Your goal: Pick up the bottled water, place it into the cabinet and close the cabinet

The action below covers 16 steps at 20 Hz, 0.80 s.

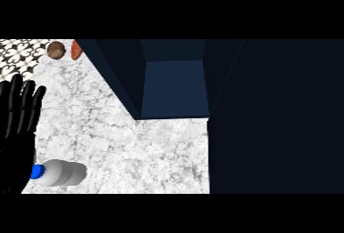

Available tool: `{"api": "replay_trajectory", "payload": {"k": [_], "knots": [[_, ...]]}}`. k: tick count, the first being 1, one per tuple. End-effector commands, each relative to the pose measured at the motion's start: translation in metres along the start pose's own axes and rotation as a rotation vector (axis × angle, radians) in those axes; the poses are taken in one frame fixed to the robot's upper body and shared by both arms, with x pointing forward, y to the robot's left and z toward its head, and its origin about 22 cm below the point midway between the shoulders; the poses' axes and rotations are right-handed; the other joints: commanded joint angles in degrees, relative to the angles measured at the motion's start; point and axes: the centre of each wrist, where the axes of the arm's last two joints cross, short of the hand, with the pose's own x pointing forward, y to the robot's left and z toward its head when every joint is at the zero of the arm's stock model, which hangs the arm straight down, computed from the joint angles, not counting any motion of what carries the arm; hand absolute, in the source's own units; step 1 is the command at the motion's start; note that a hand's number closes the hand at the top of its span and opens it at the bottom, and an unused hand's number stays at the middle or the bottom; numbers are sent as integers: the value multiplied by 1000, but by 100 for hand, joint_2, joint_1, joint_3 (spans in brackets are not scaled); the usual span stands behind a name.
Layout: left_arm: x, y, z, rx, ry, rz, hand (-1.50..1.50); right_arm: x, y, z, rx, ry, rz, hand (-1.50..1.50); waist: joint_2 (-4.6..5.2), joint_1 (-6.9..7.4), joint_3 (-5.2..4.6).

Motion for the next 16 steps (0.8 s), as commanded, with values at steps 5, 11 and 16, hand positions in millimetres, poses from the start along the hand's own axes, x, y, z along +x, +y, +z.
{"api": "replay_trajectory", "payload": {"k": [5, 11, 16], "knots": [[16, 3, 17, -557, -83, 307, -150, 2, -7, 21, -26, 77, 35, -150, -102, 136, -56], [9, 15, 64, -820, 222, 547, -150, 8, 7, 44, 90, 214, -187, -150, -119, 238, -45], [39, 69, 80, -856, 244, 581, -150, 43, -7, 60, 95, 220, -193, -150, -113, 294, -38]]}}
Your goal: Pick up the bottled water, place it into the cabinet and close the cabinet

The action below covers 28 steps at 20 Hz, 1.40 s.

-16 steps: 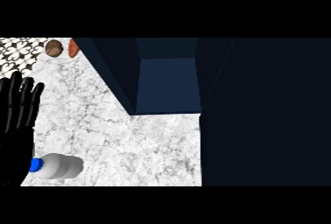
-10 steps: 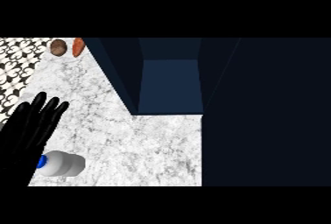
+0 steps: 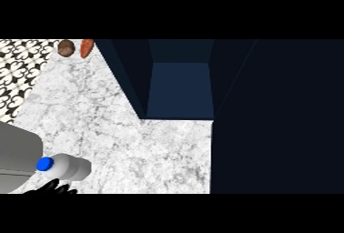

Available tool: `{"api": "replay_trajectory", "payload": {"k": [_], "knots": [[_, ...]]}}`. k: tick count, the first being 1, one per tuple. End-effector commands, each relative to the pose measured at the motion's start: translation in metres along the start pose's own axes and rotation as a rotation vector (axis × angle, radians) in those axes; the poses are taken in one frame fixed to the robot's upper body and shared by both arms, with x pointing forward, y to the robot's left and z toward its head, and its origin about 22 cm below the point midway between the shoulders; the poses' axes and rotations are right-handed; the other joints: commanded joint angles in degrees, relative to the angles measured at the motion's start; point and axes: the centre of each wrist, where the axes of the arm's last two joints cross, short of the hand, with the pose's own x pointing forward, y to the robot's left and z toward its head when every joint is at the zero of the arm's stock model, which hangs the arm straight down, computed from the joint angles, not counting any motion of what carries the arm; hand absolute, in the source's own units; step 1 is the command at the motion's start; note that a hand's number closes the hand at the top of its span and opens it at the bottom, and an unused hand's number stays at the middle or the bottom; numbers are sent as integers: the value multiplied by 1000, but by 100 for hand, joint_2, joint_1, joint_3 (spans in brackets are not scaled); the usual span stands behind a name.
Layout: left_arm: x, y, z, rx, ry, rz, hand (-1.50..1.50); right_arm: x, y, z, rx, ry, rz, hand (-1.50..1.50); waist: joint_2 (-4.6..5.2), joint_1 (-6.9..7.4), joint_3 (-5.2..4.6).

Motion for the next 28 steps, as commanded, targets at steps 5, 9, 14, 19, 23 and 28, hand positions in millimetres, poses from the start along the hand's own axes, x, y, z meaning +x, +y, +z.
{"api": "replay_trajectory", "payload": {"k": [5, 9, 14, 19, 23, 28], "knots": [[57, 15, 66, -81, 27, 51, -150, 45, -7, 30, 27, 1, -26, -150, 27, 15, 9], [80, 16, 90, -70, 17, 67, -150, 57, -5, 42, 29, -3, -25, -150, 6, 16, 13], [89, 8, 116, -63, 48, 76, -150, 62, -2, 47, 21, 3, -41, -150, -5, 37, 9], [110, 16, 139, -5, 47, 46, -150, 62, -2, 51, 39, 11, -39, -150, 15, -18, 8], [112, 17, 139, 33, 54, 61, -150, 62, -15, 58, 43, 11, -45, -150, 21, -121, 15], [112, 23, 145, 100, 31, 29, -150, 73, -3, 57, 60, 5, -48, -150, 38, -155, 3]]}}
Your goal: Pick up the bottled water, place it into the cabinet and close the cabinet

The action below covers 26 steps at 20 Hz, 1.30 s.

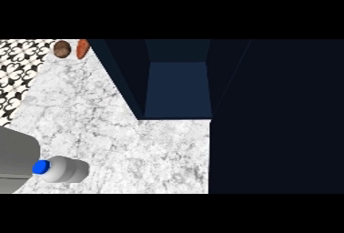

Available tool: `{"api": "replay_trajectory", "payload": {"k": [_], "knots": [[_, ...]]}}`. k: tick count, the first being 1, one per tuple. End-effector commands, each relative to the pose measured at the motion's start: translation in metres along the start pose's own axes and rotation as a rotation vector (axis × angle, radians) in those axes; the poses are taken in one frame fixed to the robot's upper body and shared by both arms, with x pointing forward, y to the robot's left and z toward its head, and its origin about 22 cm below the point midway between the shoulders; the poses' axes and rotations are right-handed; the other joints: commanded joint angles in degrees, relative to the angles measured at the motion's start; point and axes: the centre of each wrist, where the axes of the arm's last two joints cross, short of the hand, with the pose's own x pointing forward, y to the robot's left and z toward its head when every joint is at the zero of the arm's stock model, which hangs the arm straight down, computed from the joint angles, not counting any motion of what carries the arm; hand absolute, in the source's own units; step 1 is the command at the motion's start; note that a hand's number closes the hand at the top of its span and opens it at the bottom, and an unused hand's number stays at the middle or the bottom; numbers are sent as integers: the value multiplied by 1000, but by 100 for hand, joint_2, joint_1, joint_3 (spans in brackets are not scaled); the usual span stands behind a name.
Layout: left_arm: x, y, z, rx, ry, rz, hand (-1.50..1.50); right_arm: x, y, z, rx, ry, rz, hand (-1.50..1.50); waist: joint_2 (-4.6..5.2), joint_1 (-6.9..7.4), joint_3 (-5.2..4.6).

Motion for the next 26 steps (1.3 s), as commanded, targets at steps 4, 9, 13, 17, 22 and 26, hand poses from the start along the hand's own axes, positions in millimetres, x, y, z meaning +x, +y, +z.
{"api": "replay_trajectory", "payload": {"k": [4, 9, 13, 17, 22, 26], "knots": [[-6, 29, 8, 40, -53, -36, -150, 41, 7, 19, 50, -77, -83, -150, 33, -173, -9], [-20, 35, 15, 77, 30, -54, -150, 34, -1, 27, 61, -70, -69, -150, 17, -160, -5], [-21, 47, -11, 108, 54, -106, -150, 38, 4, 29, 84, -93, -73, -150, 30, -284, -6], [-55, 65, -16, 115, 72, -107, -150, 28, -2, 28, 70, -81, -97, -150, 33, -228, -10], [-69, 90, -38, 85, 81, -179, -150, 32, 2, 34, 62, -88, -69, -150, 27, -216, -14], [-84, 102, -37, 102, 102, -178, -150, 38, -3, 36, 98, -87, -75, -150, 30, -311, -22]]}}
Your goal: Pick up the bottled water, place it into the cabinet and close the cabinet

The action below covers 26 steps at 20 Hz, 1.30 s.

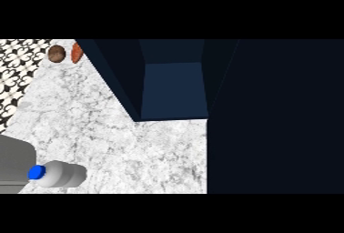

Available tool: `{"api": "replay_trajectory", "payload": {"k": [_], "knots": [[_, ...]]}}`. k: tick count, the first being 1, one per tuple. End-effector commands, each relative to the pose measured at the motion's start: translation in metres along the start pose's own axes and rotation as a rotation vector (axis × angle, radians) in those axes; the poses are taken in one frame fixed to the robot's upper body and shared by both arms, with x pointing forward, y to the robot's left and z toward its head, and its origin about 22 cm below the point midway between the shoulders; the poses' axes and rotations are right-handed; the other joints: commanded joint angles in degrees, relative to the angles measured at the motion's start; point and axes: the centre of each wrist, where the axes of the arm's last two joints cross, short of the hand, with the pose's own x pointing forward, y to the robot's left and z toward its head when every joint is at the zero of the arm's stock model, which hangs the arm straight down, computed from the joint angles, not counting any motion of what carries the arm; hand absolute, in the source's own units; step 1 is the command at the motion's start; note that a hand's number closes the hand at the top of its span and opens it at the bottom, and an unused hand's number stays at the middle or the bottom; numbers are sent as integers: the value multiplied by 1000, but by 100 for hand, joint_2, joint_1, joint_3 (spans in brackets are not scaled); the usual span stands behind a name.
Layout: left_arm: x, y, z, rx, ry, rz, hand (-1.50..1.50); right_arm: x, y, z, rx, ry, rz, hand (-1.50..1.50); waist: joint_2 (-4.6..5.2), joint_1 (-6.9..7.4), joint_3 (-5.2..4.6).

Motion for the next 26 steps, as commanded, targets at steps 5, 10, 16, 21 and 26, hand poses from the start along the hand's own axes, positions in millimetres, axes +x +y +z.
{"api": "replay_trajectory", "payload": {"k": [5, 10, 16, 21, 26], "knots": [[-47, 5, -46, -43, 54, 7, -150, 34, 16, 12, 41, -77, -102, -150, 90, -52, -73], [-58, 2, -65, 5, 57, -18, -150, 30, 7, 17, 48, -88, -81, -150, 84, -113, -72], [-73, 2, -63, 5, 111, -21, -150, 30, 13, 20, 40, -101, -104, -150, 90, -118, -84], [-106, 0, -79, 7, 160, 20, -150, 19, 1, 23, 40, -106, -94, -150, 94, -75, -84], [-118, 9, -94, 53, 196, -4, -150, 32, 12, 33, 58, -91, -112, -150, 84, -105, -89]]}}
